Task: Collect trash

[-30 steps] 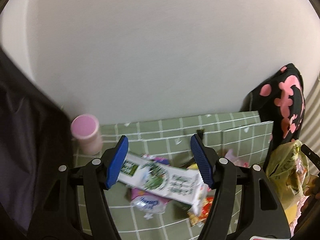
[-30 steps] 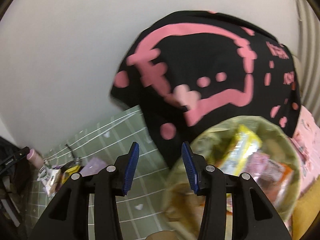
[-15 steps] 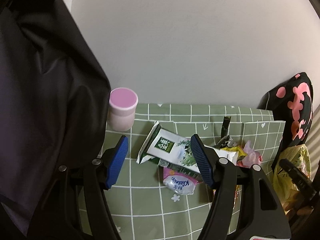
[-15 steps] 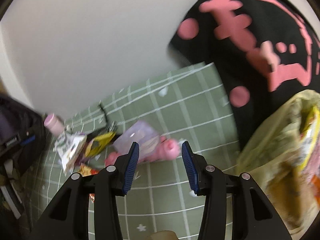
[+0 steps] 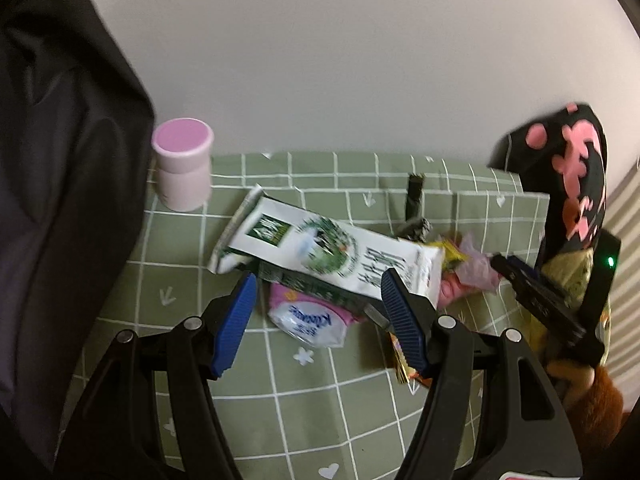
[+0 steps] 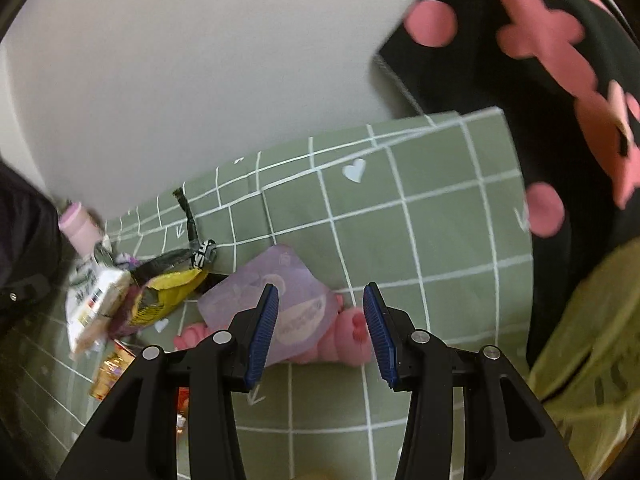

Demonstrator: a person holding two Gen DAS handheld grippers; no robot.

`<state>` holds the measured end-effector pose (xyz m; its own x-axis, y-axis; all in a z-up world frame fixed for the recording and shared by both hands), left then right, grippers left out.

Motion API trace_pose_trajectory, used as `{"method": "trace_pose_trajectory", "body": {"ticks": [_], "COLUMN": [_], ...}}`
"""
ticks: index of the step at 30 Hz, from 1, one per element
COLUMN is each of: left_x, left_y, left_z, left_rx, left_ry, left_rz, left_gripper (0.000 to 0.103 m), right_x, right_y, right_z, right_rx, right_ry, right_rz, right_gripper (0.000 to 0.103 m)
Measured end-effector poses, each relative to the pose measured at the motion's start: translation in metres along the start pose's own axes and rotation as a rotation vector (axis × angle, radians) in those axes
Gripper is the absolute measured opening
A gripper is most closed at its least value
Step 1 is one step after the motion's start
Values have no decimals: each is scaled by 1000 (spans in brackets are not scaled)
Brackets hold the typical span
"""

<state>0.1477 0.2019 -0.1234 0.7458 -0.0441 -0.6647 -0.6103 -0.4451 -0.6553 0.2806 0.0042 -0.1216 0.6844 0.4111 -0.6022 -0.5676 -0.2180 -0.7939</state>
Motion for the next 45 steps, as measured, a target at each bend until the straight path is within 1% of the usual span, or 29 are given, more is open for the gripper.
{"method": "trace_pose_trajectory", "body": {"ticks": [1,2,3,5,7,8,11,16,18,20,21,22,24,25,26,30,33,36,38,39,40,42,43,44,45], "left_x": [1,1,2,3,4,5,5,5,5,5,6,6,5,5,4,3,4,2,0,0,-1,0,0,1,3], "left_y": [2,2,2,2,3,3,1,-3,-3,-4,-5,-6,-8,-9,-11,-13,-11,-12,-12,-13,-13,-12,-11,-10,-8], "left_z": [-3,-5,-6,-8,-7,-6,-6,-11,-10,-7,-3,2,11,16,20,36,46,47,47,47,47,47,46,45,42], "left_rx": [9,12,10,3,-6,-10,-20,-15,-13,-17,-19,-25,-38,-41,-42,-58,-77,-79,-77,-76,-76,-77,-76,-72,-61], "left_ry": [3,7,11,18,19,20,24,37,35,29,23,13,3,0,-3,-22,-42,-41,-36,-33,-28,-18,-5,6,22], "left_rz": [5,8,10,14,19,20,19,11,10,7,6,3,-7,-11,-17,-37,-33,-36,-41,-42,-44,-43,-40,-36,-26], "left_gripper": [61,61,61,61,61,61,61,61,61,61,61,61,61,61,61,61,61,61,61,61,61,61,61,61,61], "right_x": [3,5,7,8,3,-2,-21,-46,-54,-58,-58,-56,-51,-50,-50,-49,-40,-25,-14,-12,-11,-11,-13,-16,-20], "right_y": [1,1,3,5,8,8,10,12,16,24,29,37,50,56,60,62,63,66,72,72,73,76,77,79,81], "right_z": [0,-1,-2,-5,-7,-11,-15,-19,-13,4,12,19,34,44,53,85,110,121,119,117,115,106,100,93,86], "right_rx": [-11,-15,-13,-10,0,8,45,86,103,113,110,99,76,71,72,5,-95,-150,-180,-181,-165,-114,-98,-82,-71], "right_ry": [4,4,3,7,7,10,-4,-33,-95,-166,-189,-201,-221,-250,-283,-321,-312,-287,-244,-237,-250,-267,-268,-268,-258], "right_rz": [7,16,26,38,44,38,23,8,15,25,32,47,74,86,92,88,87,105,131,132,132,169,177,186,190], "right_gripper": [38,31,29,16,6,5,4,3,3,4,5,7,29,47,50,50,50,50,50,50,50,50,45,37,36]}}
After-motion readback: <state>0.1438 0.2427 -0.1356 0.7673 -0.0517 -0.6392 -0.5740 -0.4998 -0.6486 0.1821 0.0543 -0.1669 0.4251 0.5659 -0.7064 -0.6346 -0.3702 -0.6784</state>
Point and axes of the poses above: each gripper's, at about its wrist camera, not at the fingertips, and x roughly the way its jaws point, z to its left, y to its underside, the point moved 10 cm from there along x, roughly the way its jaws point, and after that the axes turned 6 degrees about -z, right-handed, at the moved point
